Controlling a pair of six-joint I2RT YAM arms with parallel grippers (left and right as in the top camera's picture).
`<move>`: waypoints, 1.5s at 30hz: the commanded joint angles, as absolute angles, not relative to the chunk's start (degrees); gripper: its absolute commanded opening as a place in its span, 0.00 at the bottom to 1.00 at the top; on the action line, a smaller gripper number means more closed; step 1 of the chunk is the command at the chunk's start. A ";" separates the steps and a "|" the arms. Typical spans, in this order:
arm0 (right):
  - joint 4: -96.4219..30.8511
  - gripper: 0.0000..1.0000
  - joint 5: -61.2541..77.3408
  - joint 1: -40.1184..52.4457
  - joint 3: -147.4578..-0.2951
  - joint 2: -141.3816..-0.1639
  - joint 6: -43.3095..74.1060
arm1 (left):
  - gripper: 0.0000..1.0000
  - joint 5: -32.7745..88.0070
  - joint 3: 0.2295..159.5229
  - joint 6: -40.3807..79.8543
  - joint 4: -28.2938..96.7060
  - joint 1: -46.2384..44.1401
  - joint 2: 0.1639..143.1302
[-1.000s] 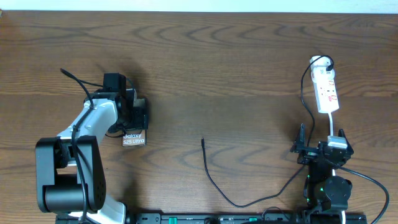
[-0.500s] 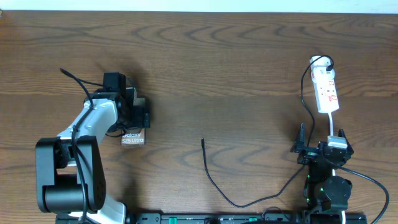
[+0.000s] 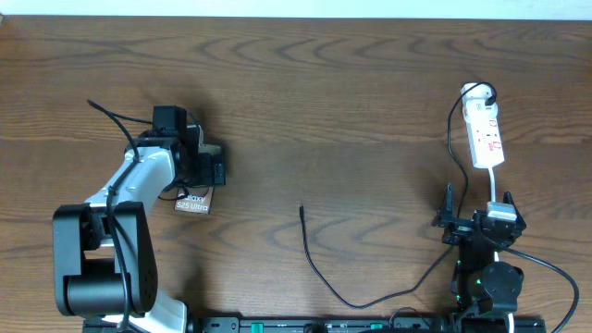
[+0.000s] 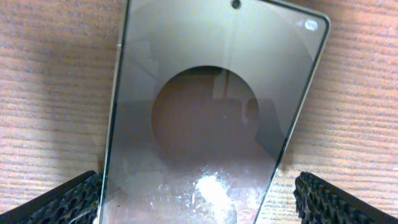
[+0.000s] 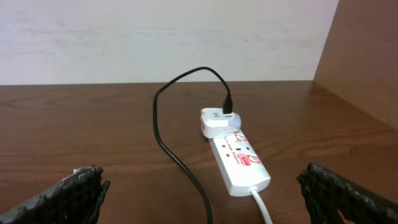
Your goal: Plug charger to phone and switch on socket
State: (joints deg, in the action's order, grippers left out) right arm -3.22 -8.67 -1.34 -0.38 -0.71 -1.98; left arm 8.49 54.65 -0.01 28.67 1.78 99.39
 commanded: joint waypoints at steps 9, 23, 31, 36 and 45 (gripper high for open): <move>-3.46 0.99 -9.08 -0.34 -0.32 -0.49 -2.42 | 0.99 7.01 54.54 -0.27 28.16 1.85 99.35; -3.46 0.99 -9.08 -0.34 -0.32 -0.49 -2.44 | 0.99 5.13 54.54 -4.99 25.12 1.85 99.35; -3.46 0.99 -9.08 -0.34 -0.32 -0.49 -2.42 | 0.99 5.58 54.54 -8.62 25.12 1.85 99.35; -3.46 0.99 -9.08 -0.34 -0.32 -0.49 -2.44 | 0.99 5.58 54.54 -10.76 25.17 1.85 99.35; -3.46 0.99 -9.06 -0.34 -0.32 -0.49 -2.42 | 0.99 5.91 54.54 -10.94 25.17 1.80 101.36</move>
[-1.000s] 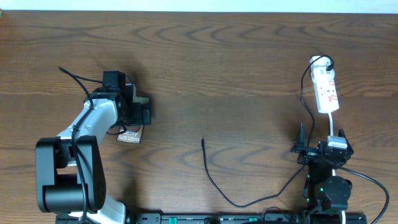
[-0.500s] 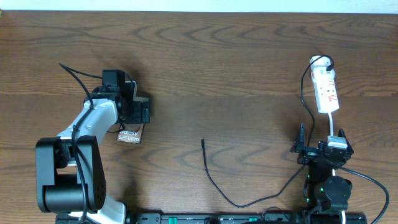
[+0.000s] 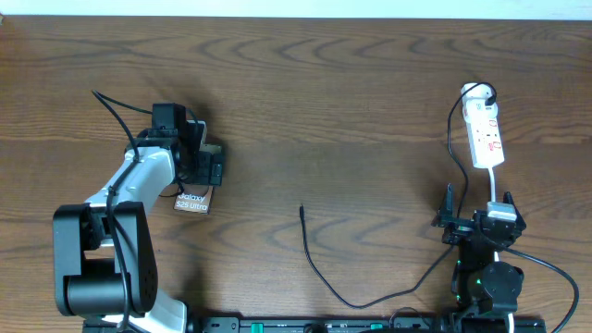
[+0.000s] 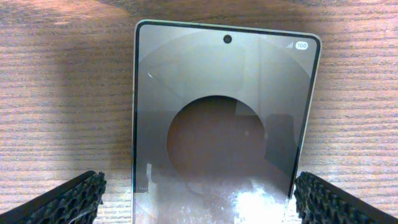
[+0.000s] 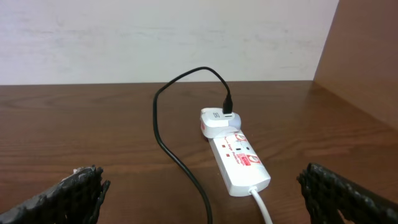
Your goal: Plug charger to phone and switch on socket
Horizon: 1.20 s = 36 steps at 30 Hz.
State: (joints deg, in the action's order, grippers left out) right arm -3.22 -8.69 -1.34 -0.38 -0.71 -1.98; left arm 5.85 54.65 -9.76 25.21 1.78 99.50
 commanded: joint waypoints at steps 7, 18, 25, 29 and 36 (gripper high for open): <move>-3.46 0.99 -9.08 -0.34 -0.32 -0.49 -2.42 | 0.99 7.51 54.54 -11.94 25.28 1.80 102.89; -3.46 0.99 -9.08 -0.34 -0.32 -0.49 -2.42 | 0.99 7.53 54.54 -12.47 26.04 1.80 102.89; -3.46 0.99 -9.06 -0.34 -0.32 -0.49 -2.42 | 0.99 7.55 54.54 -13.80 26.26 1.80 102.89; -3.46 0.99 -9.06 -0.34 -0.32 -0.49 -2.42 | 0.99 7.66 54.54 -14.66 26.00 1.80 102.89; -3.46 0.99 -9.08 -0.34 -0.32 -0.49 -2.42 | 0.99 9.02 54.54 -15.64 25.15 1.80 102.89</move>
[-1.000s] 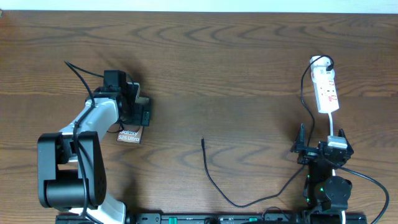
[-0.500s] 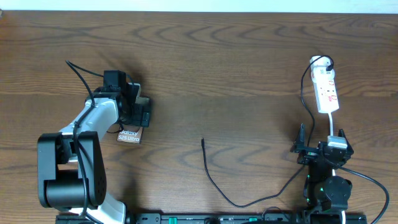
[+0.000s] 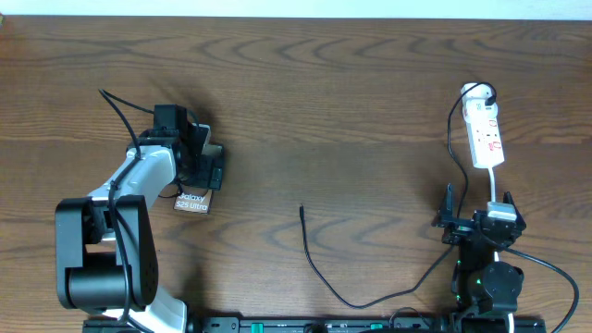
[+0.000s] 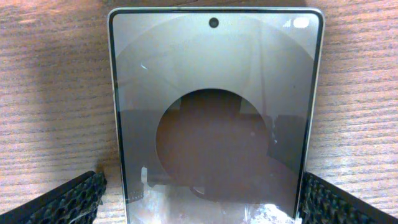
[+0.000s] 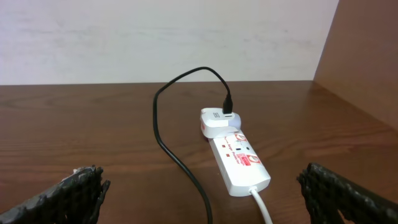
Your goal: Plug charger to phone and switch on socket
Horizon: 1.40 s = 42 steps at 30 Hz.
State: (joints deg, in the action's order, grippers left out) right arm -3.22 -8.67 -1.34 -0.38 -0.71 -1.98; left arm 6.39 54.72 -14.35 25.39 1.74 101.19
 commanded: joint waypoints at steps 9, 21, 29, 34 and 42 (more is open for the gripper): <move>-3.46 0.99 -9.08 -0.34 -0.32 -0.49 -2.44 | 0.98 9.04 54.54 -15.64 24.71 1.80 102.89; -3.46 0.99 -9.08 -0.34 -0.32 -0.49 -2.44 | 0.91 9.04 54.54 -15.66 25.65 1.80 102.89; -3.46 0.99 -9.06 -0.34 -0.32 -0.49 -2.42 | 0.85 9.04 54.54 -15.66 26.02 1.80 102.89; -3.46 0.99 -9.06 -0.34 -0.32 -0.49 -2.42 | 0.82 9.04 54.54 -15.66 26.06 1.80 102.89; -3.46 0.99 -9.08 -0.34 -0.32 -0.49 -2.42 | 0.76 9.04 54.54 -15.64 26.06 1.80 102.89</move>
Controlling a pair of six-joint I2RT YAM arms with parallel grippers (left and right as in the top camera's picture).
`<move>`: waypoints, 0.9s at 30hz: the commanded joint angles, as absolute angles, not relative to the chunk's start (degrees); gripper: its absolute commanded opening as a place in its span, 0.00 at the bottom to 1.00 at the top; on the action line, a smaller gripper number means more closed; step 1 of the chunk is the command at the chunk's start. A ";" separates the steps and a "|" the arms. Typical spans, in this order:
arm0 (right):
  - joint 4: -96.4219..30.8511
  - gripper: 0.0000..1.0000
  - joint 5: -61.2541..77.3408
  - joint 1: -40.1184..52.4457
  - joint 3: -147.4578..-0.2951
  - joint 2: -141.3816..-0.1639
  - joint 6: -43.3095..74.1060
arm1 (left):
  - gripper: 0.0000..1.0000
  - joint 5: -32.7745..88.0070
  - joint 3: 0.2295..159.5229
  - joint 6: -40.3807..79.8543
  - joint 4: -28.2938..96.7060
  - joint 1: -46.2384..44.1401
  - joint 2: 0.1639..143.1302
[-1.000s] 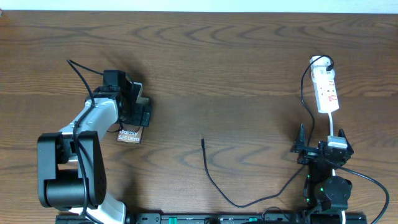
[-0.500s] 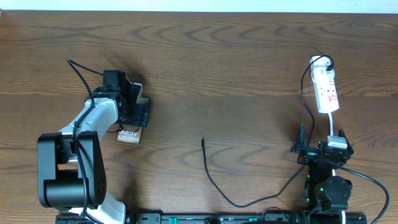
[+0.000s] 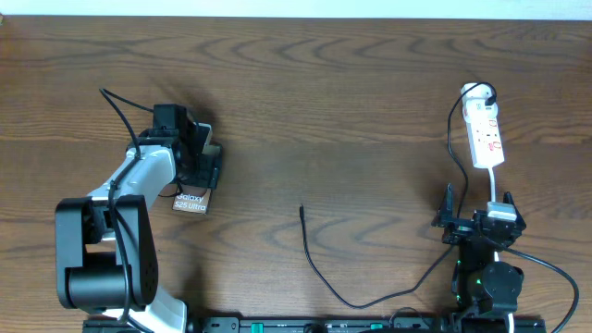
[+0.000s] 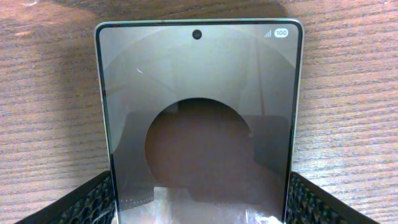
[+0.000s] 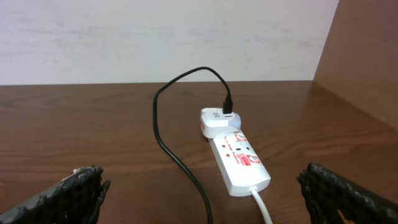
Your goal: Plug charger to phone and switch on socket
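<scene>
The phone (image 4: 199,112) lies face up on the table, its dark screen filling the left wrist view. My left gripper (image 4: 200,202) is shut on the phone, and its black fingers (image 4: 93,202) press against both long edges at the lower end. From overhead, the left gripper (image 3: 205,168) covers most of the phone (image 3: 191,200). The charger's black cable (image 3: 319,268) lies loose, its free plug end (image 3: 302,209) at mid-table. A white charger adapter (image 5: 217,119) sits in the white socket strip (image 5: 239,163). My right gripper (image 5: 211,190) stands open at the near right, well short of the strip.
The black cable (image 5: 168,143) loops from the adapter down past the strip's left side. A white lead (image 5: 261,205) runs from the strip toward the right arm base. A brown wall panel (image 5: 367,62) rises on the right of the right wrist view.
My left gripper's fingers have come in from beside the phone and now touch its two long edges. The phone sits slightly lower in the left wrist view. The right arm is unchanged.
At first the phone lay skewed between my open left fingers. Then it appeared straighter, and later squared and centred between them with gaps at both sides. Now the fingers grip its edges. The cable, strip and right gripper stayed where they were.
</scene>
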State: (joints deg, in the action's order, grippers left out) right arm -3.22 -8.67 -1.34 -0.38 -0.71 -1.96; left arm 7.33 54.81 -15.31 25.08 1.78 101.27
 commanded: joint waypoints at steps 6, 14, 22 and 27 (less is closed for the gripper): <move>-3.46 0.99 -9.06 -0.34 -0.32 -0.49 -2.42 | 0.73 9.06 54.54 -15.62 26.11 1.80 102.89; -3.46 0.99 -9.06 -0.34 -0.32 -0.49 -2.42 | 0.61 10.13 54.54 -15.62 26.09 1.80 102.89; -3.46 0.99 -9.08 -0.34 -0.32 -0.49 -2.44 | 0.23 10.13 54.54 -15.59 26.06 1.80 102.89; -3.46 0.99 -9.08 -0.34 -0.32 -0.49 -2.44 | 0.08 10.13 54.57 -15.38 26.00 1.80 102.87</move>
State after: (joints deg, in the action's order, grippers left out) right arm -3.22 -8.67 -1.34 -0.38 -0.71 -1.96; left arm 7.42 54.89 -15.29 25.21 1.78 101.27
